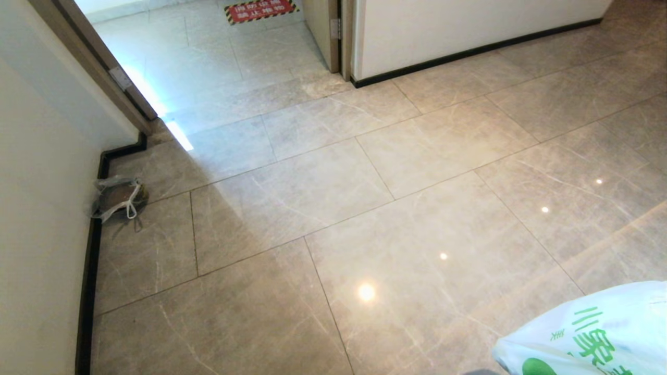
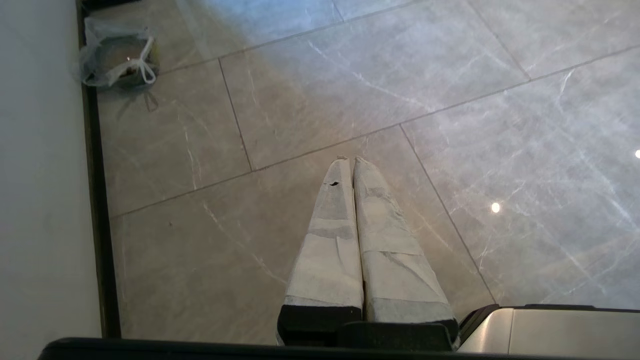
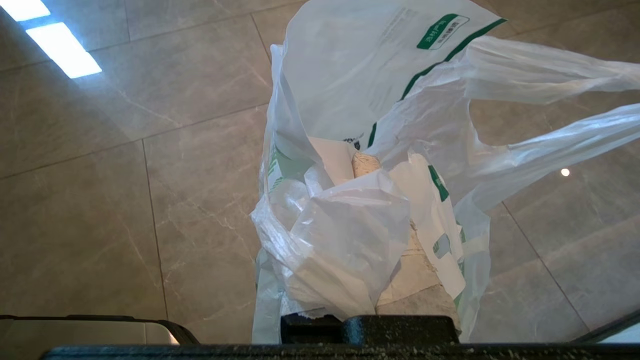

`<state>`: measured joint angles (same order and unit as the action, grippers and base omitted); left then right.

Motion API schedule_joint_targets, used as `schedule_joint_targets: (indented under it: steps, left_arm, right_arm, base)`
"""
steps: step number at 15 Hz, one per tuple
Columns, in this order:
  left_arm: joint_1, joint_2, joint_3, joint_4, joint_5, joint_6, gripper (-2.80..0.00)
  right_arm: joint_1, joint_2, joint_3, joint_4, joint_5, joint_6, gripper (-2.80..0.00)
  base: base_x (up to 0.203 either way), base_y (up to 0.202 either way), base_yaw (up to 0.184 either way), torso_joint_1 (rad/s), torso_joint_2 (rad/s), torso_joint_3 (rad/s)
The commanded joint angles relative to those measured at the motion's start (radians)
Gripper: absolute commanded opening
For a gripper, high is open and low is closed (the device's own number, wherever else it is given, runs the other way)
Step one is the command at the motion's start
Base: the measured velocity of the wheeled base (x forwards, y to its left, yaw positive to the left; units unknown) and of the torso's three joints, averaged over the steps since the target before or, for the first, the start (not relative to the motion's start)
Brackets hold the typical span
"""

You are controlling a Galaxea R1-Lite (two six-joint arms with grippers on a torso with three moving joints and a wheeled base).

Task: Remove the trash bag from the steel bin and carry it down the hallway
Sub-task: Put the trash bag at the door

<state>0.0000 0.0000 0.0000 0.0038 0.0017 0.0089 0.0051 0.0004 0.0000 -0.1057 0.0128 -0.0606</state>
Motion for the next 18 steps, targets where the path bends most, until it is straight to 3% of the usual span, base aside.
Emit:
schedule_joint_targets:
  steps: [1,9,11,13,14,18]
  left_arm:
    - [0.000,0.000,0.000,-0.001,0.000,0.002,-2.80]
    - [0.000,0.000,0.000,-0.001,0.001,-0.007,-2.80]
    - [0.000,0.000,0.000,-0.001,0.001,-0.009,-2.80]
    - [0.000,0.000,0.000,-0.001,0.001,-0.009,-2.80]
    - [0.000,0.000,0.000,-0.001,0.001,-0.009,-2.80]
    - [0.000,0.000,0.000,-0.001,0.001,-0.009,-2.80]
  right_arm:
    - [0.000,0.000,0.040,0.000,0.000,0.001,-2.80]
    - [0.000,0.007,-0.003,0.009,-0.008,0.008,-2.80]
    - [0.001,0.062,-0.148,0.112,-0.008,0.046,-2.80]
    - [0.001,0.117,-0.275,0.375,-0.010,0.071,-2.80]
    - [0.001,0.182,-0.320,0.435,-0.009,0.077,-2.80]
    - [0.001,0.547,-0.450,0.476,-0.011,0.090,-2.80]
  base:
    - [0.000,0.000,0.000,0.002,0.00,-0.200]
    - [0.000,0.000,0.000,0.001,0.00,-0.150]
    - [0.000,0.000,0.000,0.000,0.00,0.000]
    - [0.000,0.000,0.000,0.000,0.00,0.000]
    - [0.000,0.000,0.000,0.000,0.00,0.000]
    - [0.000,0.000,0.000,0.000,0.00,0.000]
